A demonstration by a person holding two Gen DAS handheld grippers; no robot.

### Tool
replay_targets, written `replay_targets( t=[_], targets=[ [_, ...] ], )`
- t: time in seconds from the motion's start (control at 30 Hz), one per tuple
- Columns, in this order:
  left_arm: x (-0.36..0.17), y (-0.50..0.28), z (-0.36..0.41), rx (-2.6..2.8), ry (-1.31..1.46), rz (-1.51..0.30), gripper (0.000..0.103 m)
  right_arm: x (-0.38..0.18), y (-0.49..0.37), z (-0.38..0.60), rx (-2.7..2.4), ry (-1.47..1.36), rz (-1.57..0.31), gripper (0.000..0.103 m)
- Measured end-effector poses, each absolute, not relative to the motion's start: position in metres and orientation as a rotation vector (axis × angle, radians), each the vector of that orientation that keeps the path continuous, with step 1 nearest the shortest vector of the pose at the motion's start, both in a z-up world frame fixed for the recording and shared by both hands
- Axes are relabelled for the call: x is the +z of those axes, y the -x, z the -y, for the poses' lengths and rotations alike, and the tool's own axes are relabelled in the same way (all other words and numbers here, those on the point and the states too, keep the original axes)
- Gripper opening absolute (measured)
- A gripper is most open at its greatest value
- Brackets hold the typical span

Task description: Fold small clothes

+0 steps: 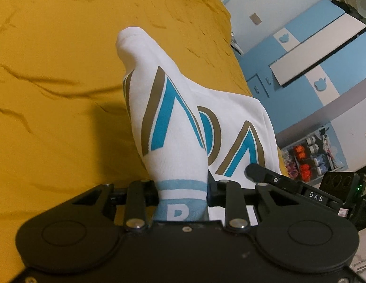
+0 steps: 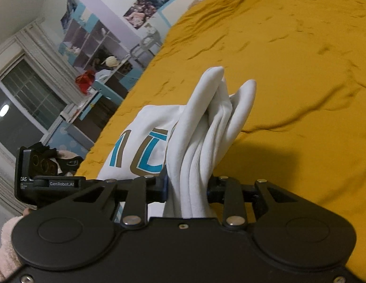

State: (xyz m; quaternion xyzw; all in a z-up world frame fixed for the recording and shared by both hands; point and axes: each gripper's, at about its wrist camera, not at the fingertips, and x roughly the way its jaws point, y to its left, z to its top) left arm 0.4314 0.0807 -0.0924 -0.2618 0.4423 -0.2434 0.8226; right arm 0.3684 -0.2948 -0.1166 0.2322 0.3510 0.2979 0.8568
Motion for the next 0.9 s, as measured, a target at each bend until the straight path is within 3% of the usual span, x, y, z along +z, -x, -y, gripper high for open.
replay_targets(
  t=[0.23, 0.43, 0.5, 0.57, 0.63, 0.77, 0.9],
  targets=[
    [-0.096, -0.454, -0.12, -0.474, 0.542, -0.93, 0.028, -0.125, -0.405, 0.247, 0.646, -0.522, -0.743, 0.028],
    [-0.139, -0.487, -0.137, -0.449, 0.549, -0.997, 0.031, -0.161, -0.436, 0.228, 0.601, -0.52, -0.793, 0.028],
    [-0.164, -0.498, -0.142, -0.434, 0.581, -1.044, 0.033, -0.182, -0.443, 0.229, 0.58, -0.532, -0.834, 0.028],
    [-0.188, -0.5, -0.152, -0.421, 0.635, -1.064, 0.045, -0.204, -0.448, 0.228, 0.551, -0.52, -0.874, 0.028],
    [-0.199, -0.495, -0.164, -0.433, 0.71, -1.049, 0.05, -0.217, -0.448, 0.235, 0.55, -0.557, -0.878, 0.029],
    [-0.18, -0.482, -0.185, -0.401, 0.7, -1.014, 0.052, -0.213, -0.444, 0.251, 0.544, -0.592, -0.911, 0.049],
    [-0.134, -0.472, -0.2, -0.357, 0.605, -0.898, 0.054, -0.176, -0.434, 0.258, 0.509, -0.485, -0.807, 0.049]
  ],
)
